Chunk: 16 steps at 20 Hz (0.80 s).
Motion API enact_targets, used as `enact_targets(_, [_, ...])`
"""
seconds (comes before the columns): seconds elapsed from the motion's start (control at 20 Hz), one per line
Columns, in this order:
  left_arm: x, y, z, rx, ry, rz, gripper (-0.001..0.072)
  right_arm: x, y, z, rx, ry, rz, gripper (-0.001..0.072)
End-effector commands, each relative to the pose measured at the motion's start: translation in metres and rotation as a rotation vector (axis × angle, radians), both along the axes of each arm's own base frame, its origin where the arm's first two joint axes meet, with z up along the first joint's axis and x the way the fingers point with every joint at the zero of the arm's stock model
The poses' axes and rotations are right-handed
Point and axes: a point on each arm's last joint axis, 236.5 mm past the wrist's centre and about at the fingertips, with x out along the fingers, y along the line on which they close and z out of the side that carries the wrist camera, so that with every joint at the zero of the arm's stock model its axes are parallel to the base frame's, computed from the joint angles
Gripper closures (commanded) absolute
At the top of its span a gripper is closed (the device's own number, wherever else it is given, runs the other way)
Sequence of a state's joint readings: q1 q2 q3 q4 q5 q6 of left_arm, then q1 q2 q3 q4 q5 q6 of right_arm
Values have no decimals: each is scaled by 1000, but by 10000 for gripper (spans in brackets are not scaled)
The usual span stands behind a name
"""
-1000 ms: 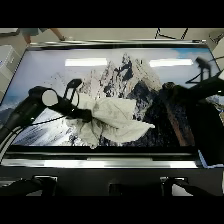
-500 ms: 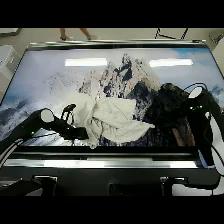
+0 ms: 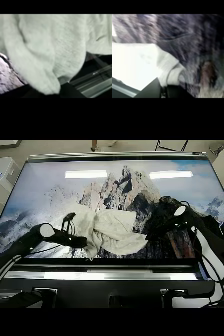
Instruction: Fold the clothes and pants, and hang the long-sleeved shirts on hangers.
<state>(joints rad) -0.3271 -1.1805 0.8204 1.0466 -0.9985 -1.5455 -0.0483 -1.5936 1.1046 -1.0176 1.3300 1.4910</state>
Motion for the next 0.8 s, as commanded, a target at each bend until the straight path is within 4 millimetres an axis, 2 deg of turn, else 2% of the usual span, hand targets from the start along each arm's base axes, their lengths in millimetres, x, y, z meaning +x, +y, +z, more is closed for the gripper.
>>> enact_targets(0.0, [46,45,80,110,-264,2,687,38,-4,31,-66,-158,74,666])
enact_targets(0.05, [68,70,133,150,-402,42,687,59,-19,59,-136,-250,106,666])
enact_targets(0.1, [86,92,193,171,-549,101,687,86,-38,101,-230,-389,122,666])
enact_targets(0.15, [97,114,265,168,-714,175,687,110,-53,154,-308,-547,113,666])
enact_targets(0.2, [97,131,339,154,-883,244,687,129,-66,221,-380,-734,82,666])
enact_targets(0.25, [88,144,402,142,-1034,295,687,136,-75,287,-435,-909,41,665])
enact_targets(0.3, [73,152,457,129,-1168,333,686,131,-81,357,-469,-1086,-9,665])
enact_targets(0.35, [52,156,504,115,-1287,359,686,115,-83,411,-483,-1217,-52,665])
enact_targets(0.4, [31,157,538,100,-1376,372,686,92,-85,457,-493,-1327,-95,665])
enact_targets(0.45, [13,157,560,88,-1438,379,687,69,-88,487,-510,-1401,-119,665])
enact_targets(0.5, [-3,158,577,79,-1490,388,686,44,-93,508,-538,-1448,-135,665])
enact_targets(0.55, [-16,162,588,83,-1530,402,686,22,-98,520,-561,-1473,-147,664])
enact_targets(0.65, [-32,174,593,144,-1560,429,687,-11,-103,527,-585,-1471,-158,664])
enact_targets(0.7, [-34,182,590,189,-1554,443,686,-21,-104,521,-584,-1432,-162,665])
enact_targets(0.75, [-35,190,585,238,-1536,455,686,-30,-104,506,-572,-1358,-164,665])
